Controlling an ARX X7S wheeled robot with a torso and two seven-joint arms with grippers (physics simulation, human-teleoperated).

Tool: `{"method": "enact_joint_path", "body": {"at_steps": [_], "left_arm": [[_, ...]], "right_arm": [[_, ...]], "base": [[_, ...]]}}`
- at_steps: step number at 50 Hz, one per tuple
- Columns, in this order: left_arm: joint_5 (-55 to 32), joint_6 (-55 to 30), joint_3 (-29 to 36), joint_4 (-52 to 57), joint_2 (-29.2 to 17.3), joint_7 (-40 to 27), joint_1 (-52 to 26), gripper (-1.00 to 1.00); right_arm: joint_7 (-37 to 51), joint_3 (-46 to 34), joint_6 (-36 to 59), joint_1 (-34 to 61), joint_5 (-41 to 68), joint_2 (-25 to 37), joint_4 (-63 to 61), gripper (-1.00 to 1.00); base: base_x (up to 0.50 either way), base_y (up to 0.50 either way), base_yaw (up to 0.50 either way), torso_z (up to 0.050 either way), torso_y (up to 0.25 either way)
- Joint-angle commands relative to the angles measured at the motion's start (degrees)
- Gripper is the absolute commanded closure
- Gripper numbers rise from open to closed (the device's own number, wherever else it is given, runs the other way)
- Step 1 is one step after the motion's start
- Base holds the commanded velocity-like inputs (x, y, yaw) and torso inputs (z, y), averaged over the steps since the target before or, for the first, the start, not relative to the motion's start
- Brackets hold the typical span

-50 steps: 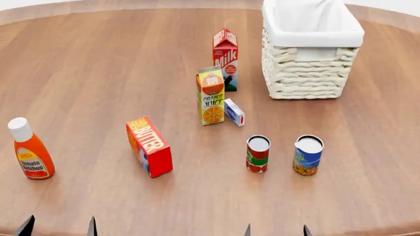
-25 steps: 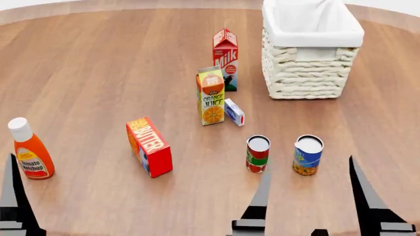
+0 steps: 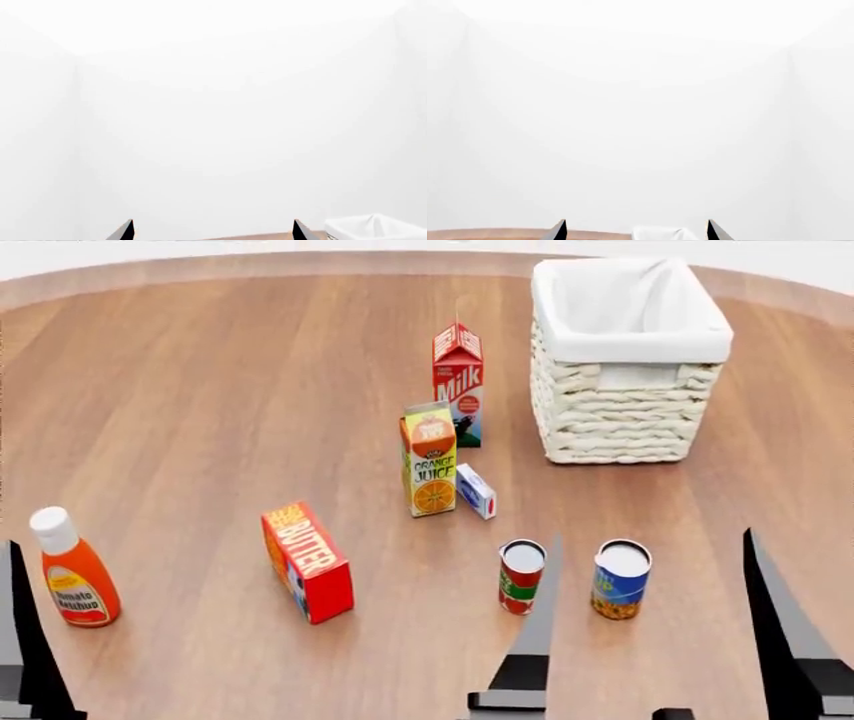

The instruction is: Pick up the alphabet soup and the tomato sauce, and put them in the basket.

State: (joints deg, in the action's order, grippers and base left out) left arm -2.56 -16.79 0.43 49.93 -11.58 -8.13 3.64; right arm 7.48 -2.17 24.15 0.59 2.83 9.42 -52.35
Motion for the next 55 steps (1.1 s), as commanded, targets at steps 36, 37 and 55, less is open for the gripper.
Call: {"method": "enact_joint_path", "body": {"at_steps": [36,37,55], "left_arm": [[-2.34,2.02,0.02,0.69,-1.65,-1.54,1.47,-1.0],[-2.34,2.04,0.03,0.71,-1.68,-1.59,1.51,-1.0],[-2.43,2.72,0.54,0.25,-2.31,-2.16,1.87,-1.0]], "right_arm": [[2.27,-1.21,-3.47,-1.93,1.16,1.94,0.71,-1.0],[2.35,-1.34,-3.5,-1.96,1.06,1.97,0.73,-1.0],[3.4,-3.27,-3.9,-2.2,0.02,3.23,1.64,-1.0]], "base": [[0.0,-0.1,0.0,0.024,0.0],[0.0,-0.16,0.0,0.0,0.0],[0.1,0.0,0.0,0.0,0.0]]}}
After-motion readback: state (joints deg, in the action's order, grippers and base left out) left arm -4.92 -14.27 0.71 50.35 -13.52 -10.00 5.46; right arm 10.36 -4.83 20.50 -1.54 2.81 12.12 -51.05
